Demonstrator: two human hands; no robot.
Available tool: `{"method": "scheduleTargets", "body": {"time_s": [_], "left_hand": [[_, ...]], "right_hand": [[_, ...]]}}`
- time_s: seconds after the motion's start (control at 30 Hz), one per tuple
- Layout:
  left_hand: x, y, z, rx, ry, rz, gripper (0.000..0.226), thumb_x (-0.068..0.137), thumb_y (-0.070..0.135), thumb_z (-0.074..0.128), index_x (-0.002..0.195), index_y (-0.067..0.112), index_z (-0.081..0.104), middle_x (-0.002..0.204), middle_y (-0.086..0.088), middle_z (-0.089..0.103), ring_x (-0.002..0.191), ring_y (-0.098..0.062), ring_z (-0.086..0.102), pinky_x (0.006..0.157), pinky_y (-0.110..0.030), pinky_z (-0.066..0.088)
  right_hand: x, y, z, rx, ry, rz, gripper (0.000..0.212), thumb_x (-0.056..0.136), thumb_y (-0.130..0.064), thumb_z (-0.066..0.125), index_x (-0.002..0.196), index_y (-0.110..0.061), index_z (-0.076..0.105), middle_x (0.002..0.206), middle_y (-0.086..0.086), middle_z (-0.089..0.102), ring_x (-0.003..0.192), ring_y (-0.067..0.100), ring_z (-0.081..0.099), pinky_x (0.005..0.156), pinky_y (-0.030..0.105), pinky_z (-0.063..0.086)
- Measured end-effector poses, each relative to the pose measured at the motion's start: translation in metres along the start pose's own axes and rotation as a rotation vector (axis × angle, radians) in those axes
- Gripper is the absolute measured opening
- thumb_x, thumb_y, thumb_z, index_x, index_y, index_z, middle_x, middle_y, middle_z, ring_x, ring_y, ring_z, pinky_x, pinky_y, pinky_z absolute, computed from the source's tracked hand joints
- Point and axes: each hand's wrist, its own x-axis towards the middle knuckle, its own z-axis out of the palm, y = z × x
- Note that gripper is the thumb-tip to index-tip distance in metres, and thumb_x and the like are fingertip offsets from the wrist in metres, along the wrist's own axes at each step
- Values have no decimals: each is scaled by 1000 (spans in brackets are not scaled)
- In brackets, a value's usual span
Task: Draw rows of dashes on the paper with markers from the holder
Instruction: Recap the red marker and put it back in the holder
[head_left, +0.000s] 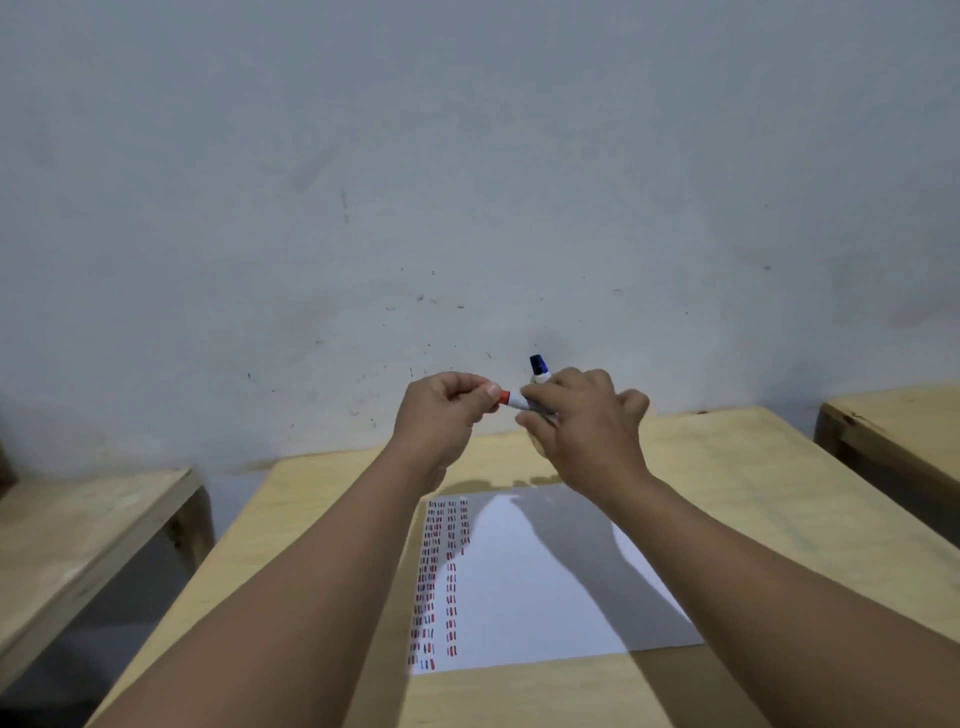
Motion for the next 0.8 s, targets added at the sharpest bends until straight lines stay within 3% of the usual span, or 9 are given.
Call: {"method": "scheduleTargets", "body": {"time_s": [0.13,0.27,0.33,0.4,0.47,0.53,0.6,0.67,0.8], "left_hand": [[23,8,26,-21,-11,26,9,84,25,71,85,16,73,79,-2,71,63,-2,57,61,-22,42],[51,-6,53,-42,31,-10,42,80,40,73,113,15,65,91,2,71,78,-5,62,75,-27,46],[62,-21,67,34,26,-34,57,78,42,74,126,17,57,108,3,66,94,-9,62,80,-28,47],[70,-35,80,133,3,-74,72,76,43,76,137,20,45,129,4,55,106,-15,60,85,-31,51],[76,-49,95,101,-25,-131,80,76,32,79,143,20,36,134,8,48,98,-9,59,72,-18,54],[82,-64,107,31,-60,-166,72,73,17,82,132,26,43,124,11,51,86,1,56,52,-7,48],[92,-81,117,79,-36,-155,64,59,27,89,107,40,49,114,12,63,93,-8,64,69,-22,57],[97,-91,124,153,-22,-165,69,47,43,87,104,44,48,106,15,66,97,-12,65,84,-41,57],[103,-99,129,139,-7,-156,75,42,48,85,107,45,48,102,17,66,95,-11,65,86,-44,55]], "right_hand": [[34,15,-10,-103,-74,-65,17,99,-36,49,102,-31,65,95,-10,56,103,22,50,72,36,17],[75,44,-13,195,-53,161,17,94,-32,57,106,-28,67,97,-8,69,102,21,60,85,37,34],[95,57,-13,338,20,265,17,89,-31,63,104,-25,68,93,-8,70,99,22,64,91,45,47],[109,67,-10,463,68,321,16,88,-28,66,102,-22,68,88,-7,67,93,21,65,86,41,53],[118,75,-4,530,74,335,16,89,-23,67,103,-16,69,82,-9,62,85,18,63,75,31,50],[123,81,7,549,54,348,18,90,-23,67,105,-14,70,82,-9,61,83,16,61,75,30,50],[127,87,20,532,28,379,16,89,-25,68,103,-17,70,87,-5,65,89,20,64,83,39,55],[128,94,33,507,3,417,11,86,-28,69,95,-23,70,90,-3,69,90,23,66,88,48,55],[128,107,52,454,-78,453,8,81,-31,73,82,-25,68,87,0,72,87,25,69,87,51,55]]}}
